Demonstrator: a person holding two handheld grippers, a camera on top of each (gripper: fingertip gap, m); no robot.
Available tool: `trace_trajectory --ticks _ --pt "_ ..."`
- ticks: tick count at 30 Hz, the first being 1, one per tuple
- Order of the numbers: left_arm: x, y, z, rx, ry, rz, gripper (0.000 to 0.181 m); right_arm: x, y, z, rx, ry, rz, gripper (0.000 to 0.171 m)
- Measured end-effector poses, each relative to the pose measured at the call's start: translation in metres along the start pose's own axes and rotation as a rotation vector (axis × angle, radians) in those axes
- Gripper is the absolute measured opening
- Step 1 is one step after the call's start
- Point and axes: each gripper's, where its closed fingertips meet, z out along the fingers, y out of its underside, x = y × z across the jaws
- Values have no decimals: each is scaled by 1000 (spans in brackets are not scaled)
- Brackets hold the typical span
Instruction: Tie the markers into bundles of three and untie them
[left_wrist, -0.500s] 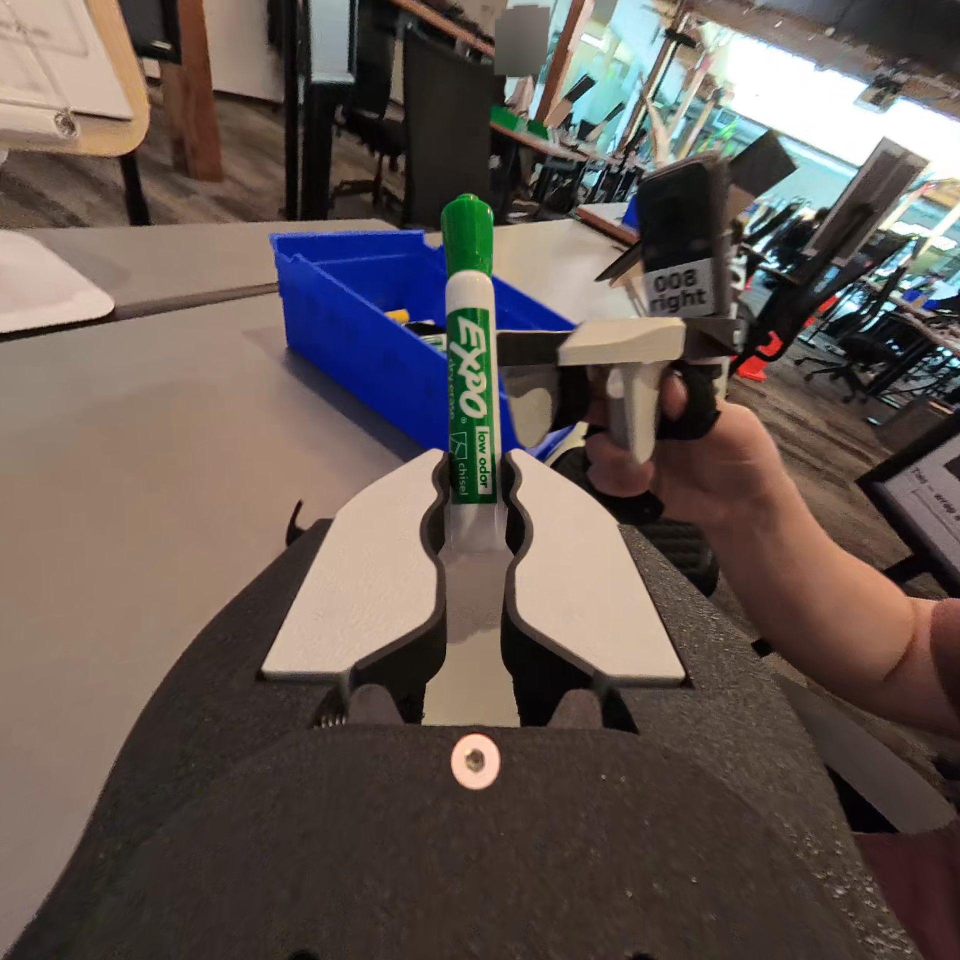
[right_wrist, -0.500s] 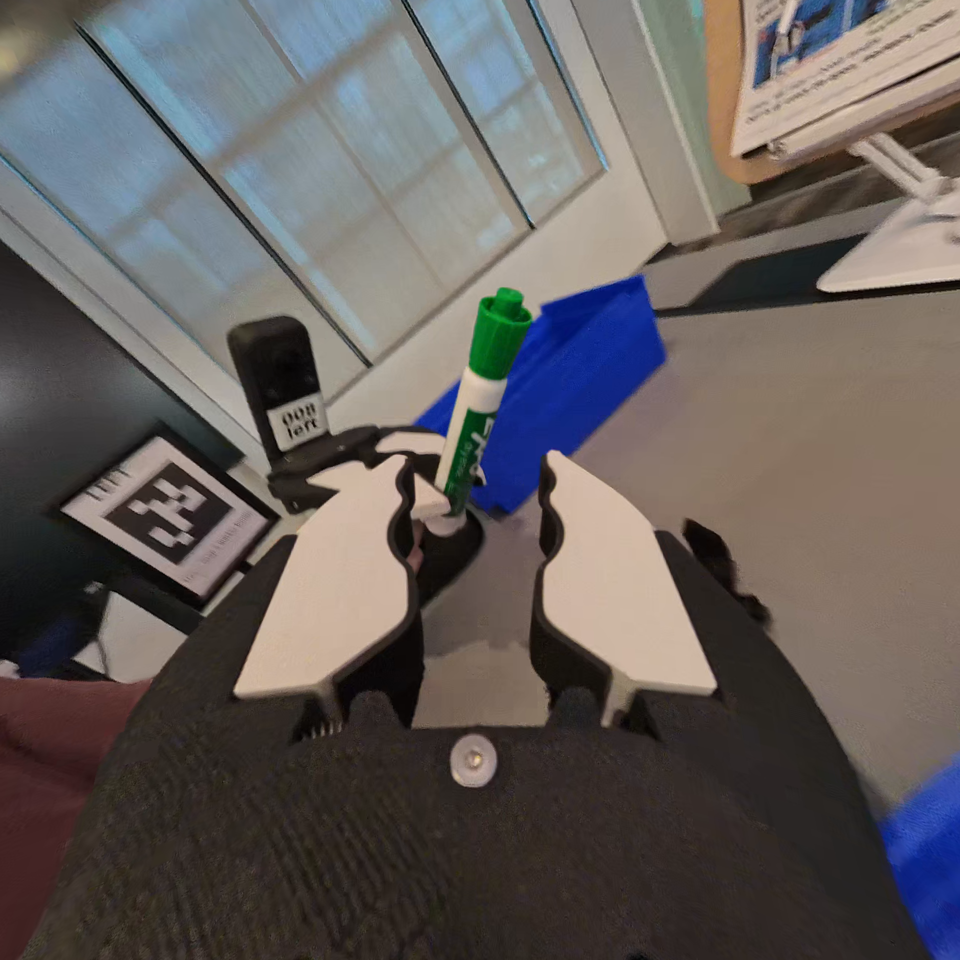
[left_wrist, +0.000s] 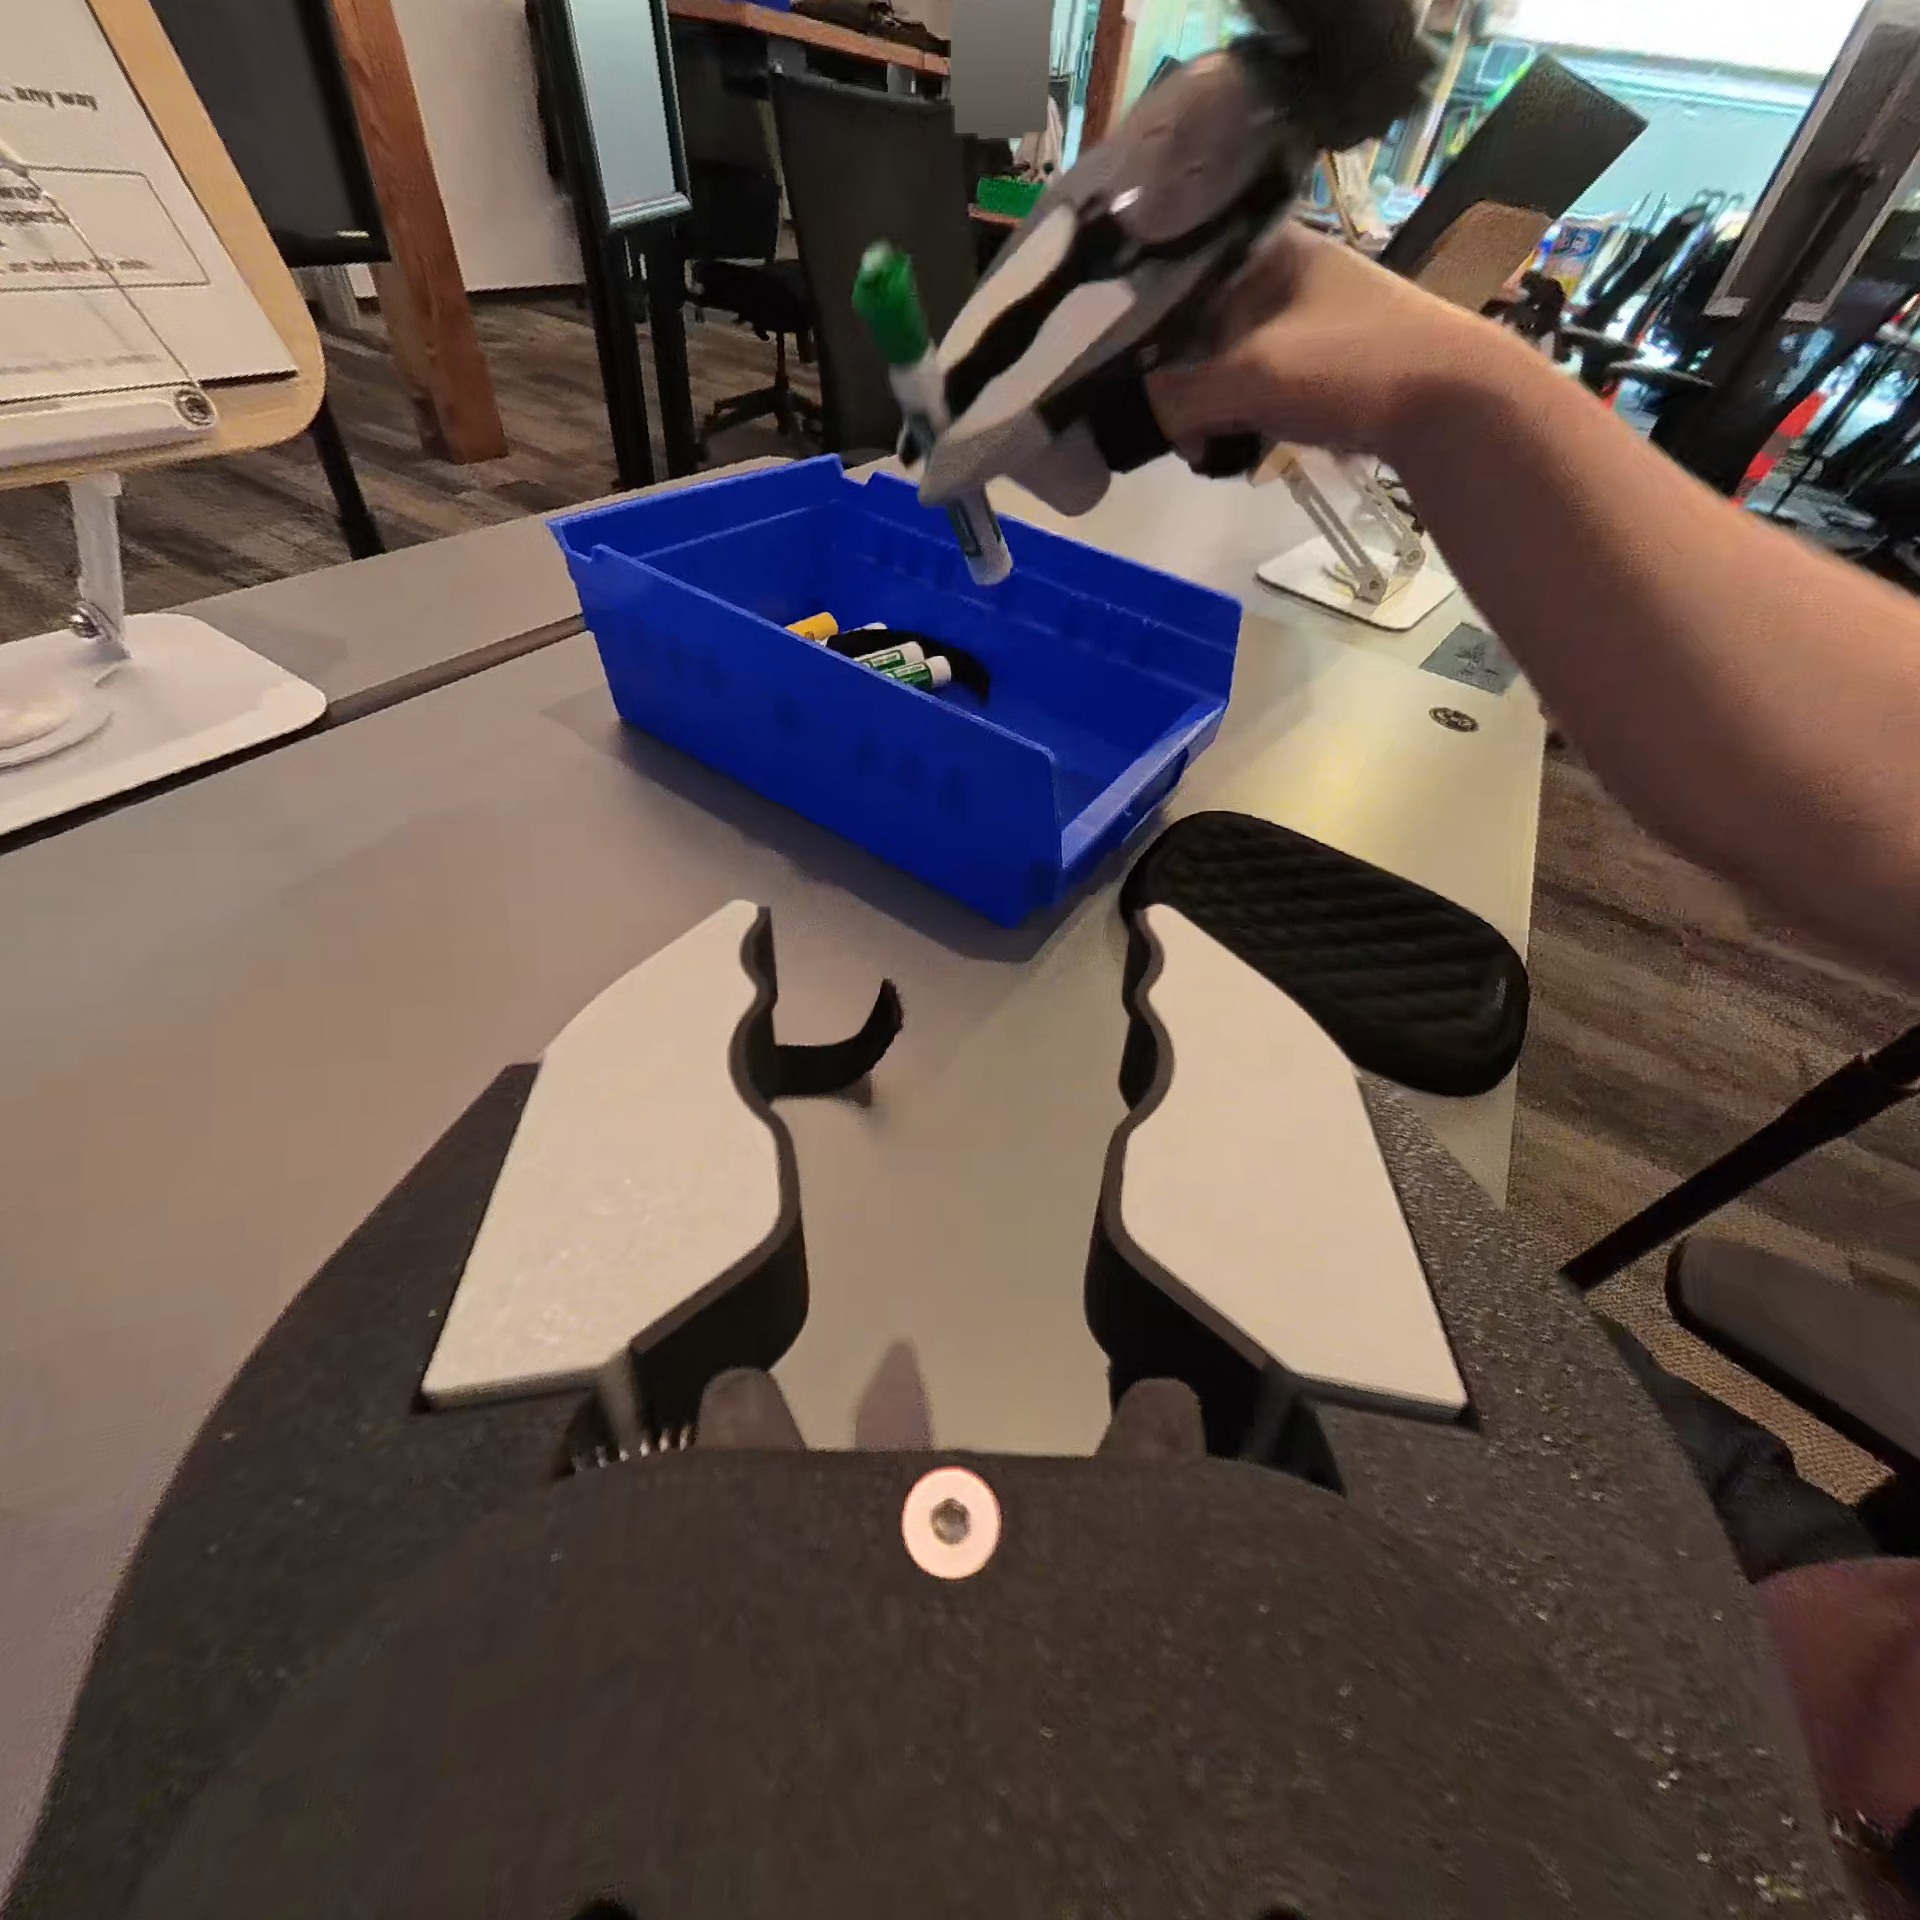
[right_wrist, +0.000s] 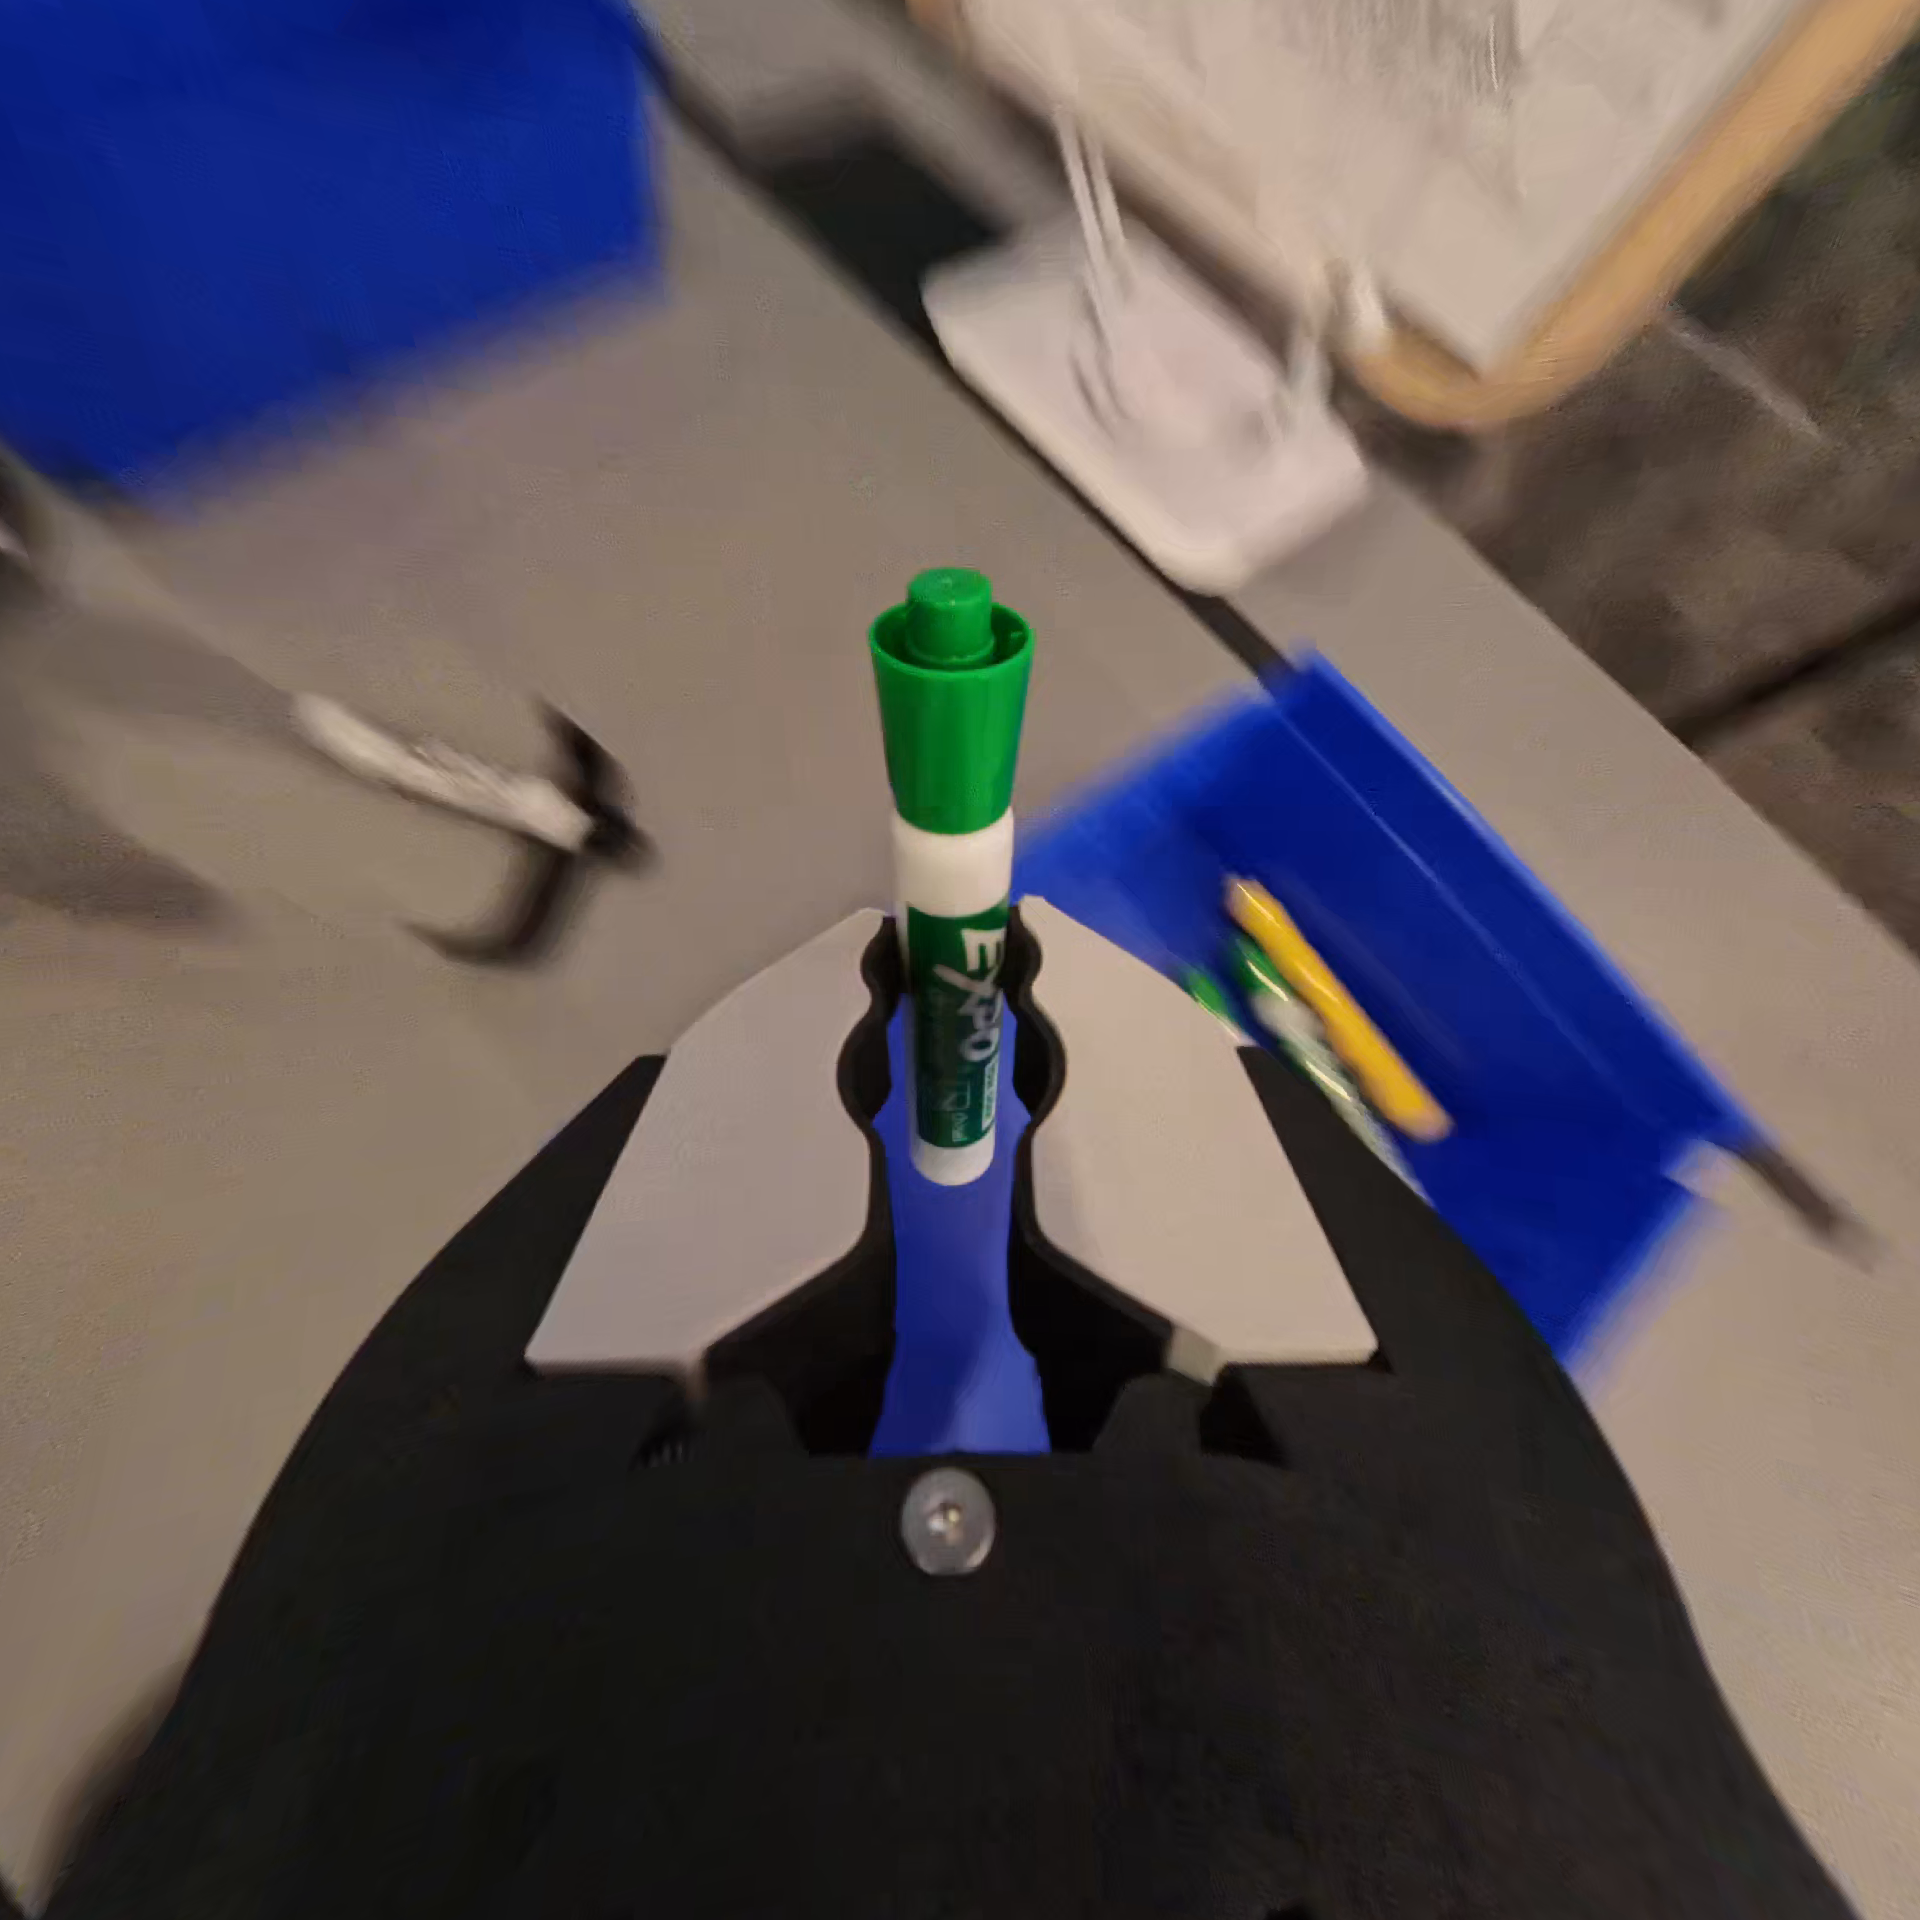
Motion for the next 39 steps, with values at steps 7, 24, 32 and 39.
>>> trace_trajectory --ticks 7,24,32,39 --pt "-31 30 -17 -137 -136 16 51 53 126 67 -771 -59 -254 21" --pt "-86 132 50 -821 -168 127 41 41 72 48 -304 14 -206 36" --pt "-82 138 61 -768 -117 11 18 -77 14 -6 223 -175 43 32" --pt "-50 40 48 -239 -49 -96 18 -148 -40 -23 658 -395 430 38"
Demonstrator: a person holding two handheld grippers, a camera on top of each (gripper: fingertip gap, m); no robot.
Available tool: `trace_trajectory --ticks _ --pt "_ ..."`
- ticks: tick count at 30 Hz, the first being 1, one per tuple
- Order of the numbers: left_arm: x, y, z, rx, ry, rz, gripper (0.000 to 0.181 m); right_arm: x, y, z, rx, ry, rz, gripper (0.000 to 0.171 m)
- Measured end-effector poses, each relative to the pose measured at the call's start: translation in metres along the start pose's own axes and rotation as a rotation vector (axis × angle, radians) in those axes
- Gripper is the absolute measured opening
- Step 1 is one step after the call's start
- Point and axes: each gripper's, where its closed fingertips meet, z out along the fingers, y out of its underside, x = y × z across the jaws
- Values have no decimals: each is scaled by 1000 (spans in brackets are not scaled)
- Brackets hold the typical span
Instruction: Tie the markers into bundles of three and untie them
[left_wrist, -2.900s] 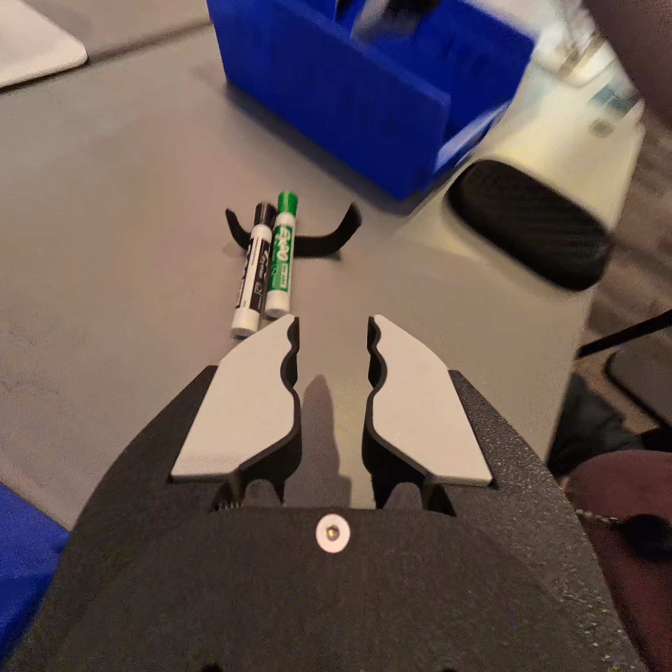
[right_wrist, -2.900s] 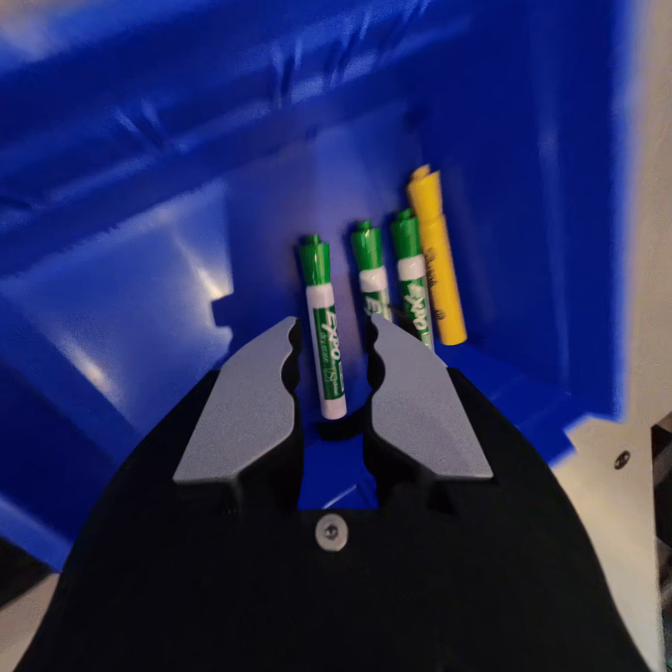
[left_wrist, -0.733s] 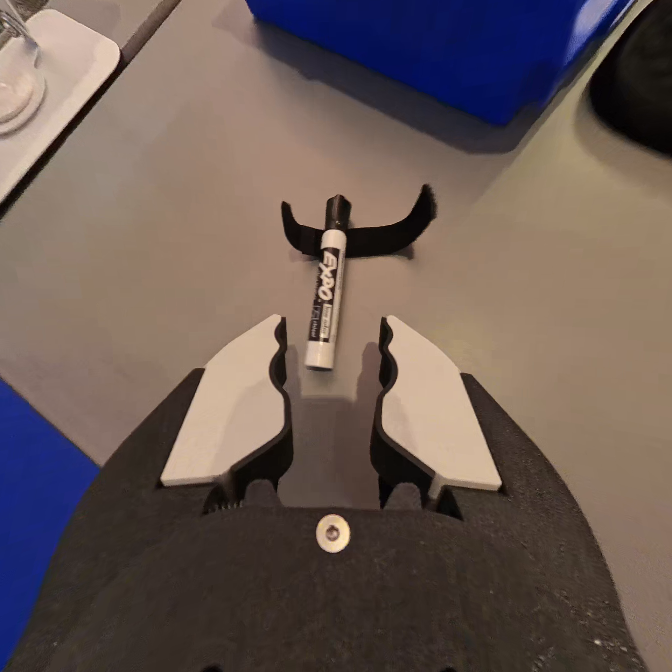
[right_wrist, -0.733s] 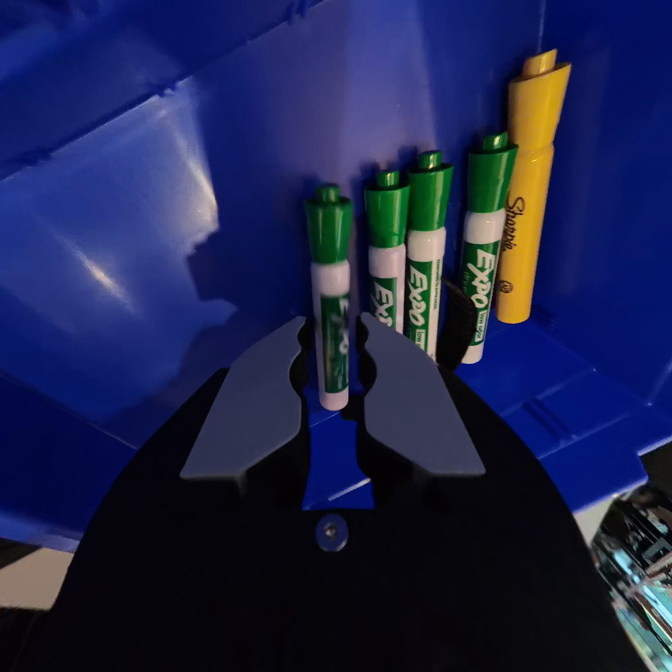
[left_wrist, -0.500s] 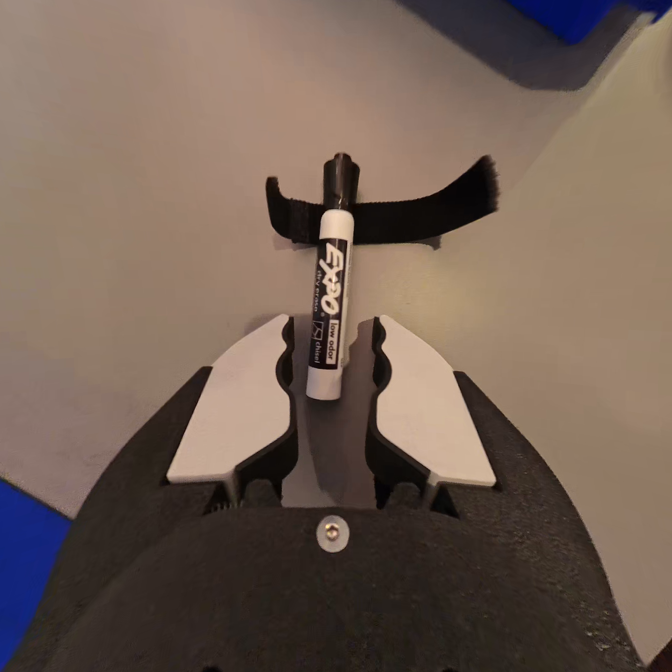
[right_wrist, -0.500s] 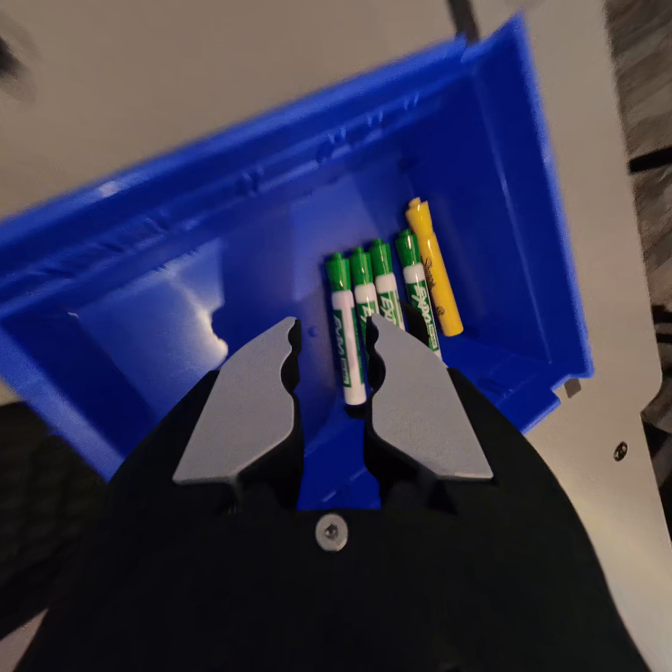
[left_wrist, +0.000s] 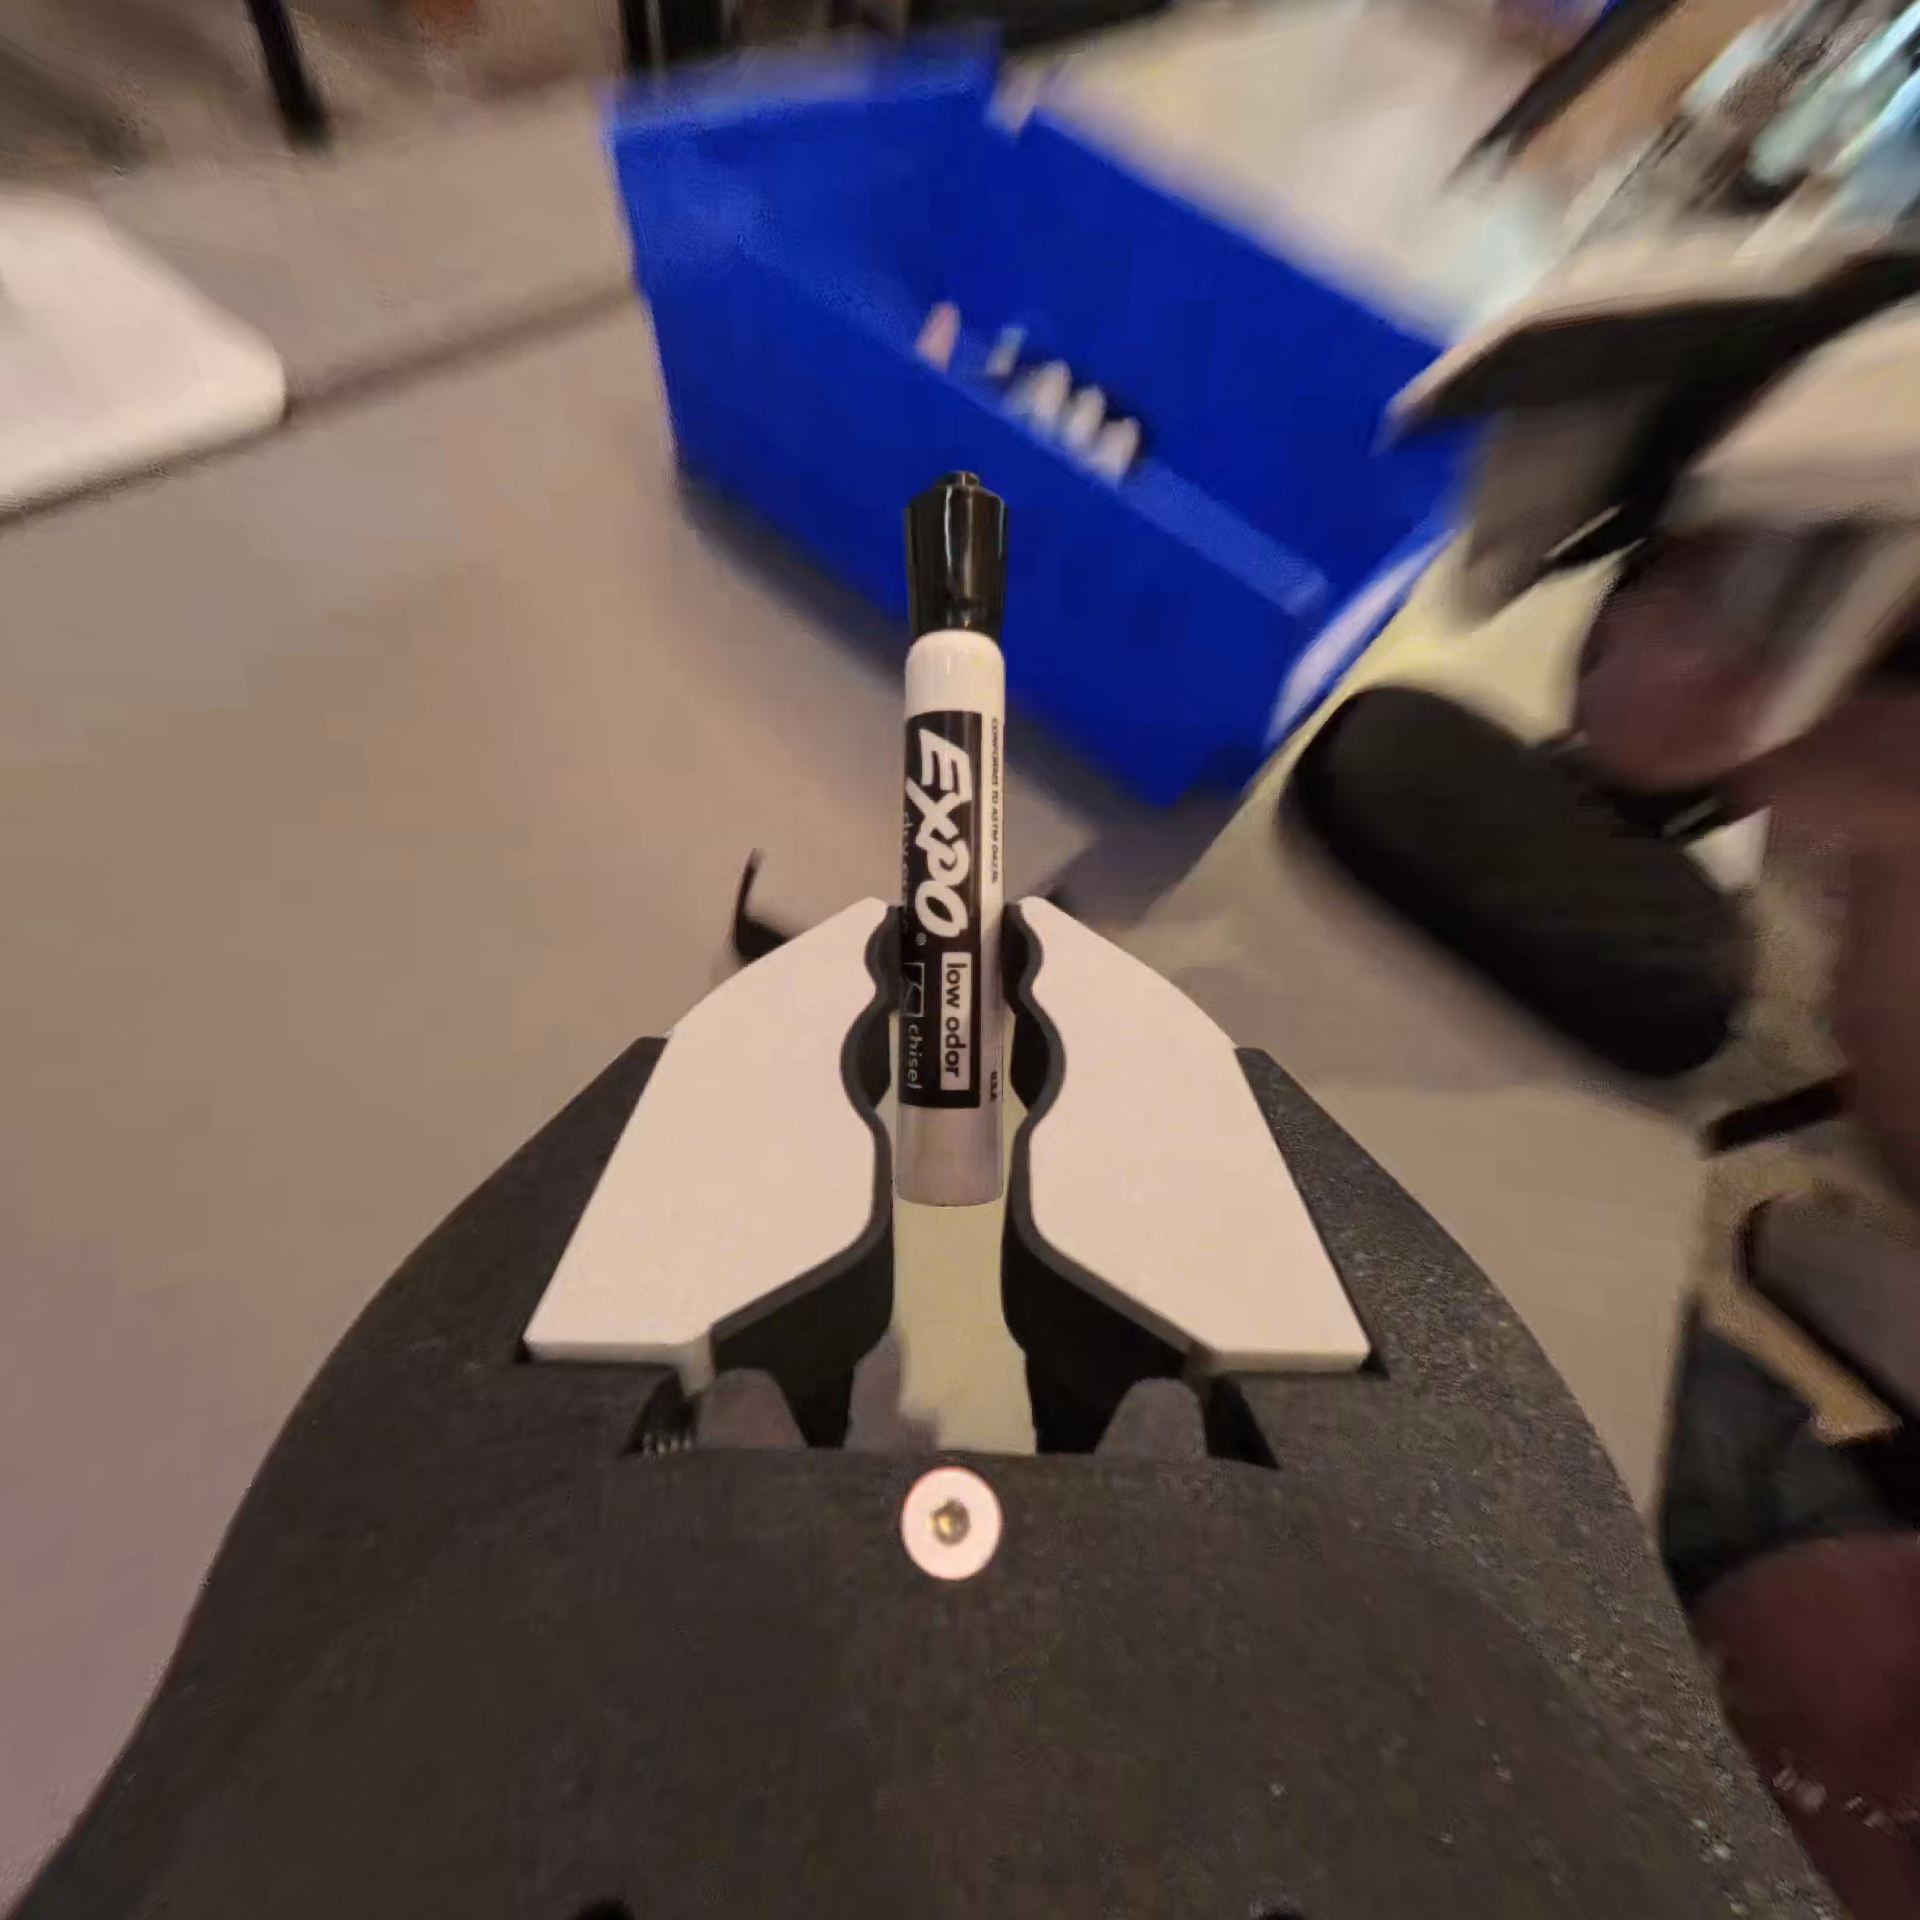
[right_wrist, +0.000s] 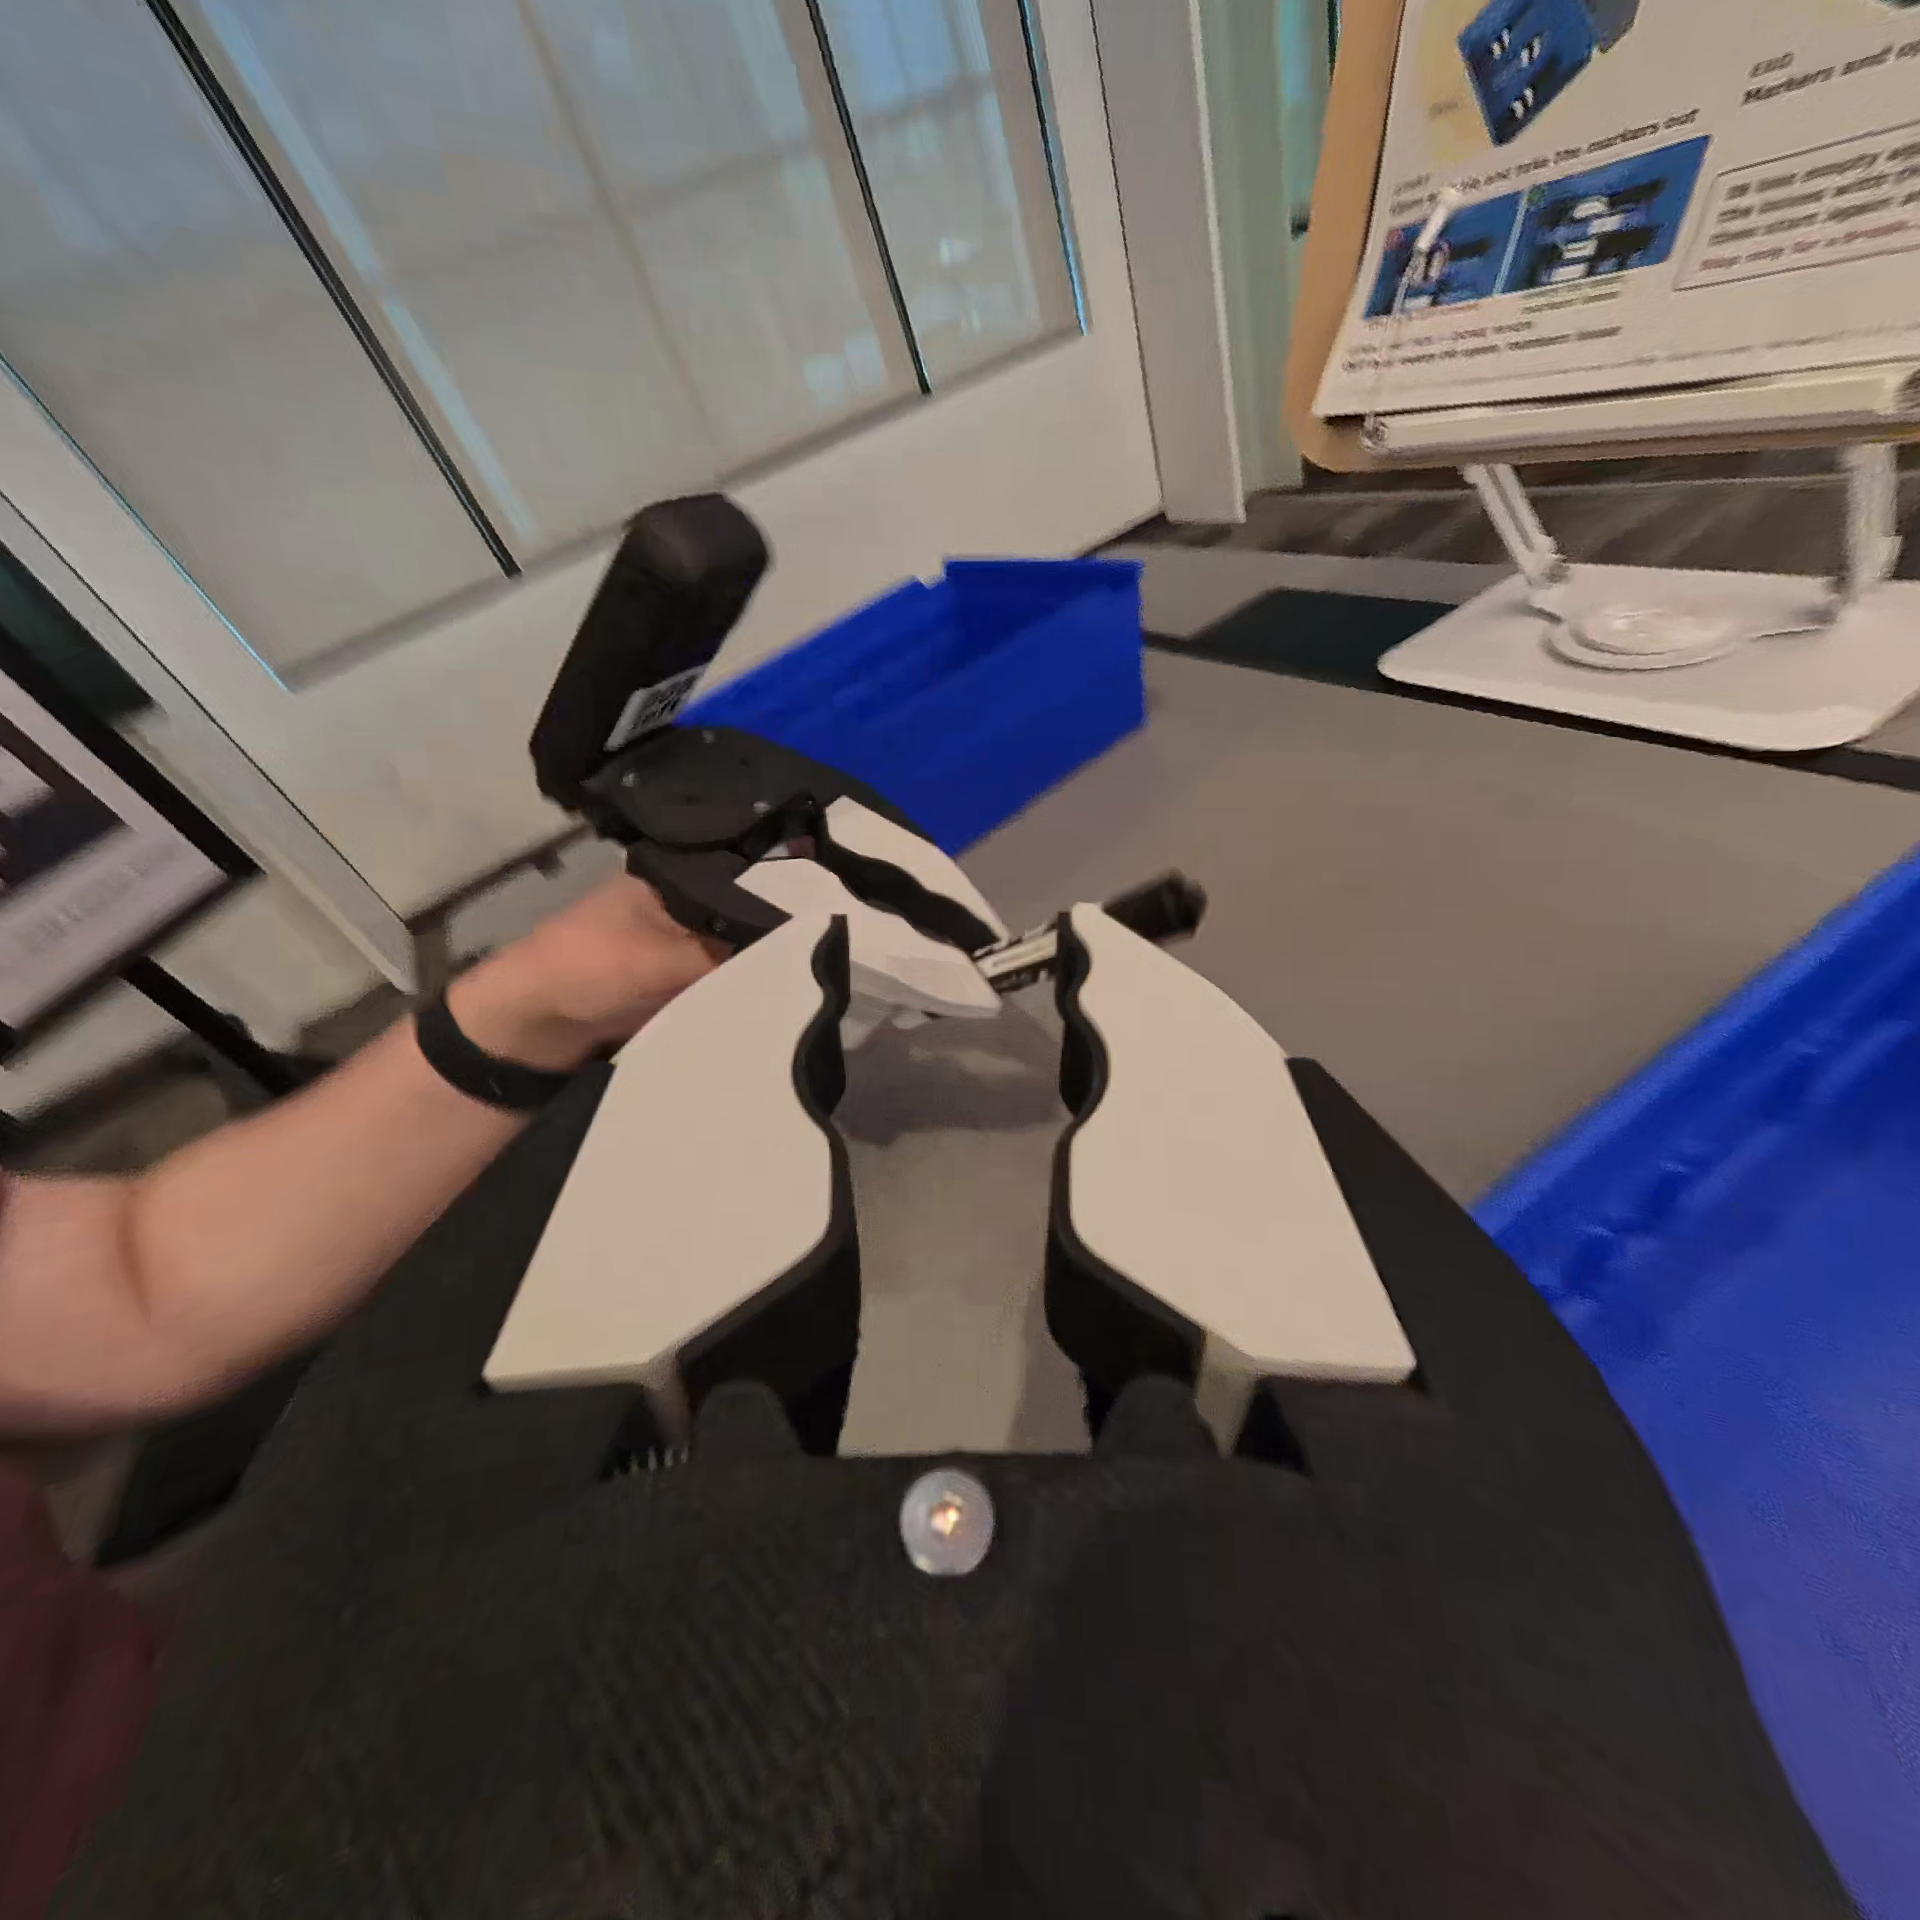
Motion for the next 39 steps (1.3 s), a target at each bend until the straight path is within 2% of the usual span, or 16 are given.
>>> trace_trajectory --ticks 3,6,11,14,15,18,20,22,24,26,29,34,39 --pt "34 -43 -25 239 105 -17 18 -10 -9 15 95 -57 111 51" --pt "59 -63 -40 356 211 -21 18 -26 -26 21 214 -196 193 54" --pt "80 -63 -41 379 345 -51 18 -48 -27 27 231 -333 181 43" --pt "89 -55 -36 359 379 -27 18 -55 -17 31 179 -340 114 22" --pt "90 -54 -36 361 373 -15 19 -55 -16 31 165 -337 103 22" --pt "85 -54 -45 355 309 49 47 -41 -34 15 116 -268 5 22" --pt "75 -53 -59 337 233 104 51 -8 -57 -6 -15 -119 -177 19" --pt "68 -50 -71 297 172 155 51 61 -59 -27 -309 124 -337 19" --pt "62 -47 -79 268 122 183 49 134 -29 -50 -694 281 -353 20" --pt "57 -45 -82 264 87 201 44 184 14 -70 -1020 323 -321 20" --pt "50 -35 -75 233 62 212 40 230 63 -89 -1313 372 -374 21" --pt "21 2 -56 12 -58 234 41 258 89 -89 -1432 396 -456 21" --pt "-12 24 -35 -78 -128 161 41 268 88 -89 -1372 428 -456 22"
